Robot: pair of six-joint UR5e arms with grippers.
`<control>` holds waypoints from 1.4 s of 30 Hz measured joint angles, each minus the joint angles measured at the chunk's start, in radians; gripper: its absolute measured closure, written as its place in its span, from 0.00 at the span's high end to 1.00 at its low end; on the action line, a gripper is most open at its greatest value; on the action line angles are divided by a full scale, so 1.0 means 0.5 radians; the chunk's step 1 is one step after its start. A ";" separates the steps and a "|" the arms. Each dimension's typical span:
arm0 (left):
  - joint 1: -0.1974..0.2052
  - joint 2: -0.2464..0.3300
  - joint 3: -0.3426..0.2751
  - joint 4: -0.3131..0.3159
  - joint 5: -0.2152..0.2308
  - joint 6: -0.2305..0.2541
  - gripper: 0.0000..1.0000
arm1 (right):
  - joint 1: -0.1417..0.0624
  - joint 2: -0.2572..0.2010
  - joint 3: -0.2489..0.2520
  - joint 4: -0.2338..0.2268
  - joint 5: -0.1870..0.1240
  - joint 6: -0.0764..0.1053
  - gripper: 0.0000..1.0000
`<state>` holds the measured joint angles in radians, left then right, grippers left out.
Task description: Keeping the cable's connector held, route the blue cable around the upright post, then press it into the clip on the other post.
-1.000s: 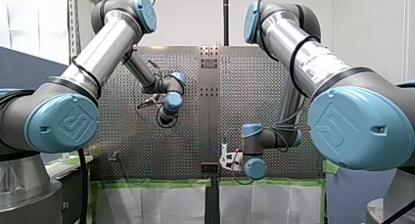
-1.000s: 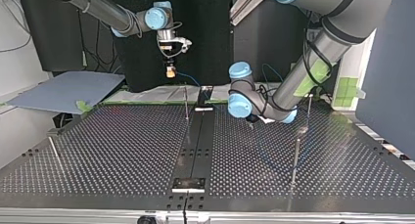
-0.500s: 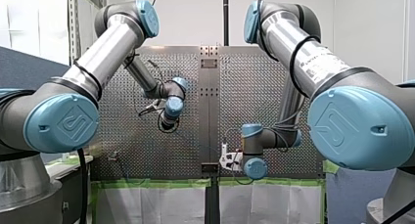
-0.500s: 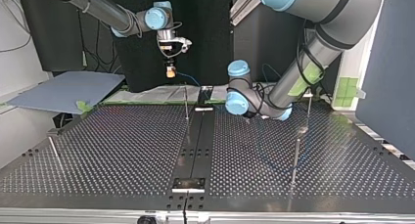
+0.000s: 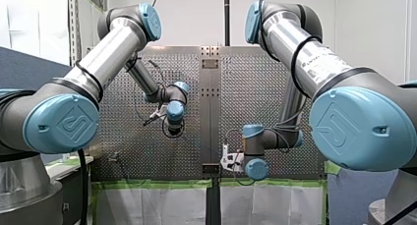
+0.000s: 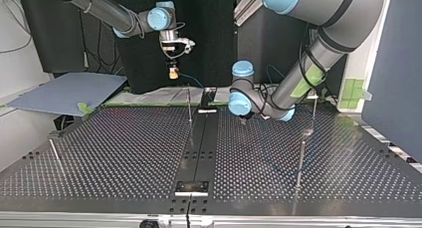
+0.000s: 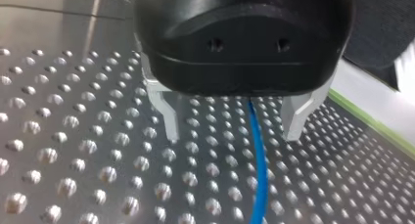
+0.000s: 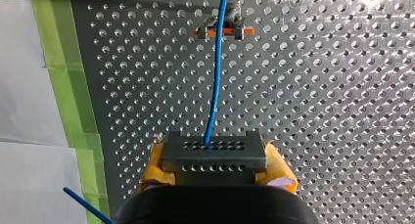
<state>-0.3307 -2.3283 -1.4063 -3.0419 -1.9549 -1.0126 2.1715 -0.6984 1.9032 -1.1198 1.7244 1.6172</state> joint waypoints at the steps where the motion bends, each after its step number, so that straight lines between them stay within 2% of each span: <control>1: -0.001 -0.006 0.000 -0.004 0.018 -0.018 0.99 | 0.000 0.000 0.000 0.001 0.000 0.000 0.00; 4: -0.005 -0.034 0.000 -0.019 0.060 -0.077 0.99 | 0.000 0.000 0.000 0.003 0.000 -0.002 0.00; 10: -0.023 -0.088 0.000 -0.027 0.073 -0.177 0.99 | 0.000 0.000 0.001 0.005 0.000 -0.003 0.00; 21: -0.088 -0.179 0.000 -0.040 0.176 -0.208 0.99 | 0.001 0.000 0.000 0.009 0.000 -0.006 0.00; 33: -0.143 -0.187 0.000 -0.025 0.390 -0.319 0.99 | 0.004 0.000 0.001 0.009 0.000 -0.009 0.00; 42: -0.160 -0.187 0.000 -0.025 0.441 -0.424 0.99 | 0.001 0.000 0.002 0.030 0.001 -0.010 0.00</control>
<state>-0.4108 -2.4217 -1.4061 -3.0543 -1.7346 -1.2246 2.1721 -0.6982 1.9042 -1.1049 1.7248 1.6121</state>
